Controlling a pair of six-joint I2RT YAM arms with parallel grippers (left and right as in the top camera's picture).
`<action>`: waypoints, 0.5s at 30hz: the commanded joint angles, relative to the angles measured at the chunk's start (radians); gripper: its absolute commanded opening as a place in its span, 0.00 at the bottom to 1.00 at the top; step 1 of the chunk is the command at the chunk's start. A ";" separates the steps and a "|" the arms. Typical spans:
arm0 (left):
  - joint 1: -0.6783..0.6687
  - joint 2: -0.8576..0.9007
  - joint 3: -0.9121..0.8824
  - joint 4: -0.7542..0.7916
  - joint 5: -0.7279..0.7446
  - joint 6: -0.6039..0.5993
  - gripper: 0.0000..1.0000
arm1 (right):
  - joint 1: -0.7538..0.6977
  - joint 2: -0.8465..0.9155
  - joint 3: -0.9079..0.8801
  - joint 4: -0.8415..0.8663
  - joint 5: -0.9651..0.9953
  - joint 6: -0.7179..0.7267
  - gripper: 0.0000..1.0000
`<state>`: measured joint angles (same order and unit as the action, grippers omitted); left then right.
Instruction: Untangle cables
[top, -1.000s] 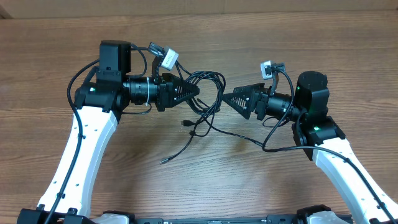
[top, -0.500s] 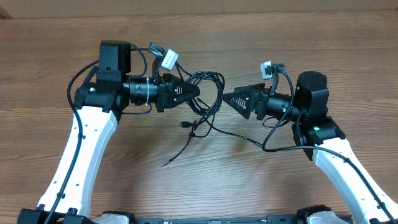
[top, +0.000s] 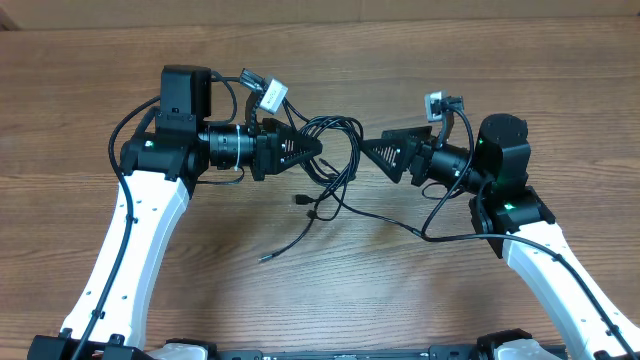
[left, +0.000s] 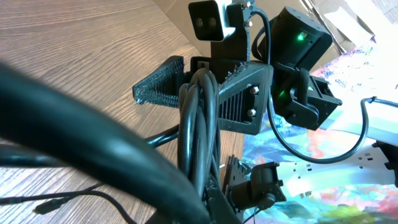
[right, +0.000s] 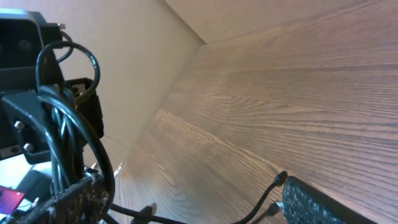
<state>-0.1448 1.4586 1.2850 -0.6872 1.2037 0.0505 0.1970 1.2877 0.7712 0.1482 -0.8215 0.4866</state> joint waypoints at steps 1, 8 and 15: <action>-0.013 -0.007 0.006 0.001 0.023 -0.002 0.04 | -0.010 -0.008 0.008 0.006 0.032 0.014 0.88; -0.013 -0.007 0.006 0.014 0.016 -0.003 0.04 | -0.010 -0.008 0.008 0.064 -0.119 0.002 0.88; -0.013 -0.007 0.006 0.034 0.019 -0.036 0.04 | -0.001 -0.008 0.008 0.120 -0.206 0.002 0.88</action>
<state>-0.1513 1.4586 1.2850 -0.6601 1.2034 0.0418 0.1905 1.2877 0.7712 0.2600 -0.9668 0.4934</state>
